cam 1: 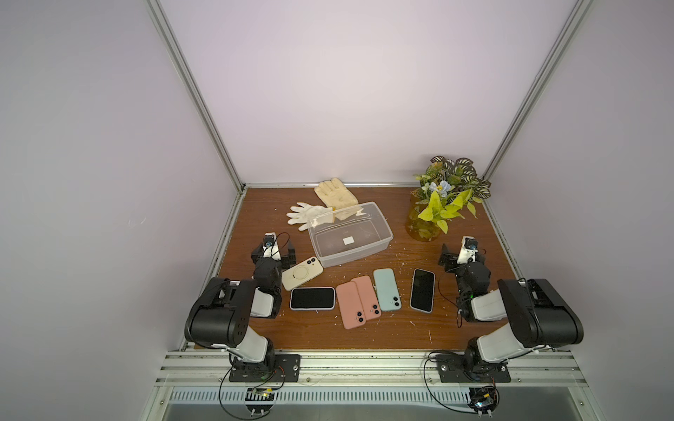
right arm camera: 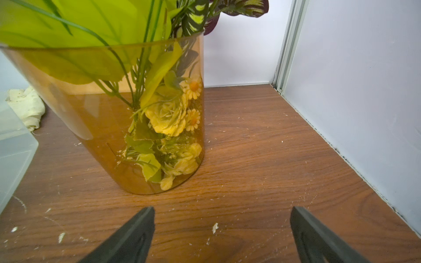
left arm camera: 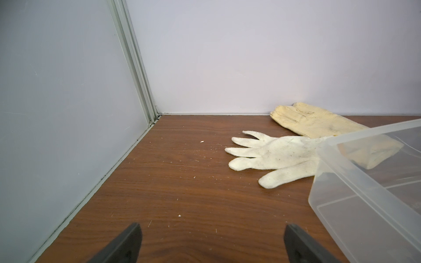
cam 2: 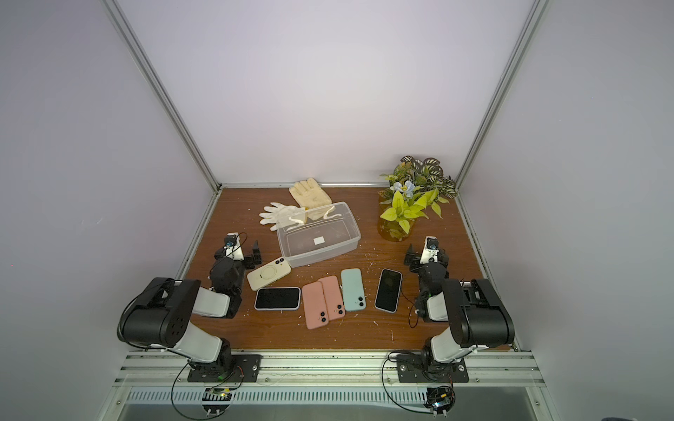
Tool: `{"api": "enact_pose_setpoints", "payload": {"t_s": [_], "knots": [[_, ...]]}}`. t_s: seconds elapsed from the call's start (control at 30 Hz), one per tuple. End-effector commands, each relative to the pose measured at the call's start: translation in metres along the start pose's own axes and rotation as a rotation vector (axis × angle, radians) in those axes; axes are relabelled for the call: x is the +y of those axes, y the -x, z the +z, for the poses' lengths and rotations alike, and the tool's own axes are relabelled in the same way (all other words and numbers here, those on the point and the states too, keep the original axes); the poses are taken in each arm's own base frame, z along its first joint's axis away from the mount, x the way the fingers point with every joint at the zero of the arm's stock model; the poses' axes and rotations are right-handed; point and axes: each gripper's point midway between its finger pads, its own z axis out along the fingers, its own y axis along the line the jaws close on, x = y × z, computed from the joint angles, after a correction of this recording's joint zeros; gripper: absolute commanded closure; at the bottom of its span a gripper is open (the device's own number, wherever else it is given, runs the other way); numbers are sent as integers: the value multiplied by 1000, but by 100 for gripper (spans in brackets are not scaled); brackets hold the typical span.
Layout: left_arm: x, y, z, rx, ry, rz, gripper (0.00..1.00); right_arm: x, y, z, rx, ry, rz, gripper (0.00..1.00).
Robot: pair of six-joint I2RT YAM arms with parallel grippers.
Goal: Take the phone out of the storage box
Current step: Reset both arms
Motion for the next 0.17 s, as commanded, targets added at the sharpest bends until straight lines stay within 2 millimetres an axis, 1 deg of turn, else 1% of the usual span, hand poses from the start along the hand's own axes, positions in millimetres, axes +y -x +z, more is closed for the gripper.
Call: {"api": "enact_pose_setpoints", "payload": {"t_s": [0.0, 0.13], "knots": [[3, 5, 3, -20, 3, 4, 0, 4, 24, 3, -81, 14, 2, 1], [3, 6, 0, -28, 3, 3, 0, 4, 24, 3, -83, 14, 3, 1]]}}
